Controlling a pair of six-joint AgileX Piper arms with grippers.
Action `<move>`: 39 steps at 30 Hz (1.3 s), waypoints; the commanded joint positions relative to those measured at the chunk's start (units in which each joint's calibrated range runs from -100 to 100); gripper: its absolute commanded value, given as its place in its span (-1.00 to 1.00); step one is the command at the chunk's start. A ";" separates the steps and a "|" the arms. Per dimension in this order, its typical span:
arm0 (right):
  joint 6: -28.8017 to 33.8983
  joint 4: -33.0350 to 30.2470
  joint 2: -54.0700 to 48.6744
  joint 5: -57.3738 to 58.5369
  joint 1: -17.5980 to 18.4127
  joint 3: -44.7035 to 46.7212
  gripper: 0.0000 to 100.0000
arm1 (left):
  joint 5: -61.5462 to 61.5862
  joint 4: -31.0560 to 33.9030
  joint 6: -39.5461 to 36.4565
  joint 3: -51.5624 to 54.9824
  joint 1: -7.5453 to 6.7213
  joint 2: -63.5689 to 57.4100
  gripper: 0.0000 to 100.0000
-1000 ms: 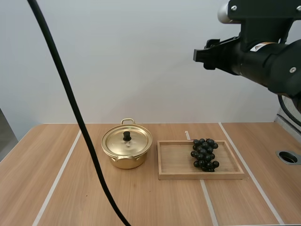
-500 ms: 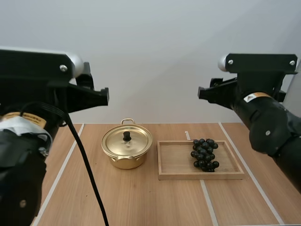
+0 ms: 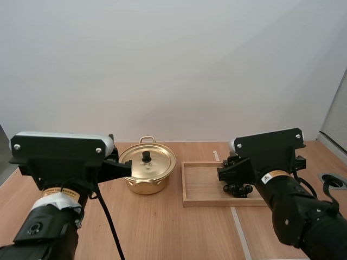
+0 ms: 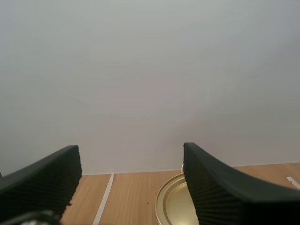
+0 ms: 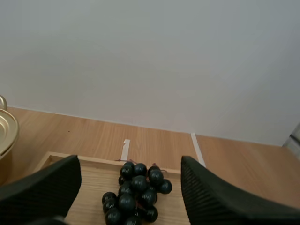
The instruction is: Open the pot, put the pineapple inside, and close it
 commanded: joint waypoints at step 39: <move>6.79 -8.35 -0.41 -19.06 0.08 8.47 1.00 | 20.16 0.70 -2.85 9.82 -1.75 -8.64 1.00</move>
